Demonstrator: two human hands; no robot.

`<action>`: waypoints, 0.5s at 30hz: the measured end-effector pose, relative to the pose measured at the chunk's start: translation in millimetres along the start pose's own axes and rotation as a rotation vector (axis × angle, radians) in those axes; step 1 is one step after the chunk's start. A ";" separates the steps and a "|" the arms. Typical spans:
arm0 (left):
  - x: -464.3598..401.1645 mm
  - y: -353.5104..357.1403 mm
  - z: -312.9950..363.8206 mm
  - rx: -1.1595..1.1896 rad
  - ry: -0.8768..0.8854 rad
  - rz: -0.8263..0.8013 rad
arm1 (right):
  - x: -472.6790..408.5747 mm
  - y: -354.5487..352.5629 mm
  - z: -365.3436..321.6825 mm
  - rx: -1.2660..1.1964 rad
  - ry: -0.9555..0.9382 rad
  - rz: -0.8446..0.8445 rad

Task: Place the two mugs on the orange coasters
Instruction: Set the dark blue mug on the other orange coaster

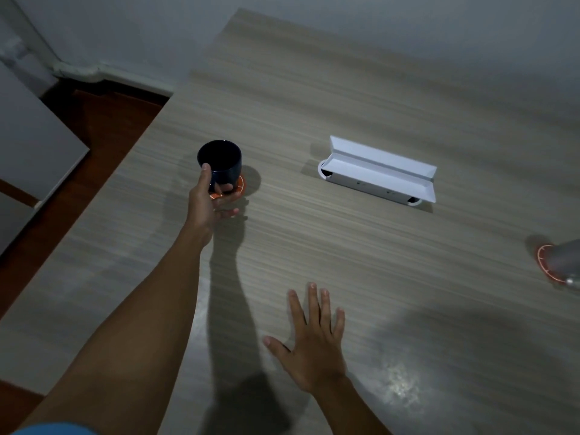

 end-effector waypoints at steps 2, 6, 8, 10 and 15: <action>-0.5 0.2 -2.8 -0.003 0.004 0.004 | -0.6 0.2 0.1 -0.006 0.002 0.007; -1.2 -1.5 -5.5 -0.014 0.008 0.007 | -1.1 1.0 0.6 0.002 -0.001 0.001; -2.2 -3.3 -4.9 -0.014 0.009 0.012 | -0.8 1.1 0.7 -0.001 0.001 0.001; -3.7 -5.1 -4.4 -0.012 0.011 0.013 | -0.3 0.4 0.4 -0.001 0.001 0.004; -3.6 -9.1 -7.5 -0.009 -0.003 0.013 | -0.3 -0.3 0.3 0.000 0.002 -0.011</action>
Point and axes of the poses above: each hand's wrist, its own x-axis away from the middle knuckle, its own y-axis out of the palm, z = x × y, the point moved 8 cm from there along -x, towards the middle knuckle, and after that the axes turned 4 degrees about y, right-handed, at the moved point
